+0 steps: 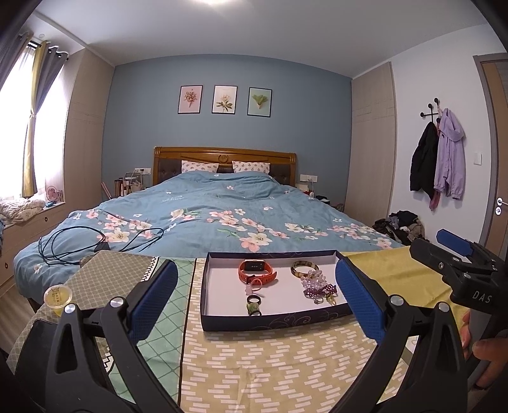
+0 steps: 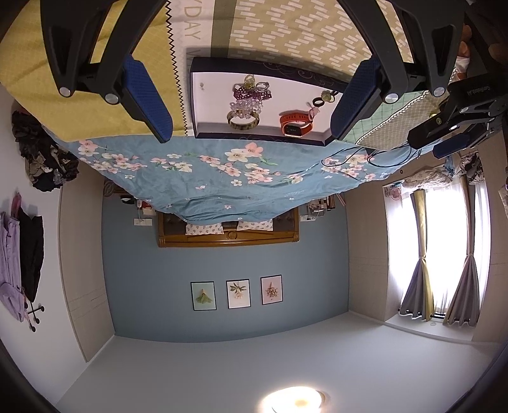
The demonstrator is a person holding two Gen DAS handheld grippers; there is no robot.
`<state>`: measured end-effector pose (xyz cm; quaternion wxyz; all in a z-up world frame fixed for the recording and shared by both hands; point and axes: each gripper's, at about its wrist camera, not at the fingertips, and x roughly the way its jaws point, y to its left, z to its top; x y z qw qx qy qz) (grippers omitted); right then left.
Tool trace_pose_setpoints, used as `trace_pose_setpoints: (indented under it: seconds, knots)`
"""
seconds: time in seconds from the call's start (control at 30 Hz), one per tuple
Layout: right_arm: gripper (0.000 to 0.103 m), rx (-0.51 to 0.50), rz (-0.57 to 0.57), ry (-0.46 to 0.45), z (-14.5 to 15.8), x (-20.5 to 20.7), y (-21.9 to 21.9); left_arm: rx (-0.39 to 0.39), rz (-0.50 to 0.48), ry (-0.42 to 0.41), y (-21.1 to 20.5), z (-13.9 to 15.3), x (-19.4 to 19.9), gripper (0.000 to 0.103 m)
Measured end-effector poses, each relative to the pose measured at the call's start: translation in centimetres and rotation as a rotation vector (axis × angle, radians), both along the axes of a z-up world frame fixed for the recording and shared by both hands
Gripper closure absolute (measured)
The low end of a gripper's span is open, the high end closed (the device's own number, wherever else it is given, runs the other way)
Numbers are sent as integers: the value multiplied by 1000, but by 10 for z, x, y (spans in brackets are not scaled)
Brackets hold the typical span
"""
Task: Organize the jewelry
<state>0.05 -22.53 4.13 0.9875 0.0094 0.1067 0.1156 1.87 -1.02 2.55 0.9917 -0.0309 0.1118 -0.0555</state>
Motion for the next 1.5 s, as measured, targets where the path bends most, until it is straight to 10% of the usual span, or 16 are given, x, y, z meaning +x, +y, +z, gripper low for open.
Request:
trace_pose_setpoints:
  seconds: [1.5]
  knots:
    - [7, 9, 3, 3, -2, 0, 2, -18, 22, 1, 4, 0, 0, 5]
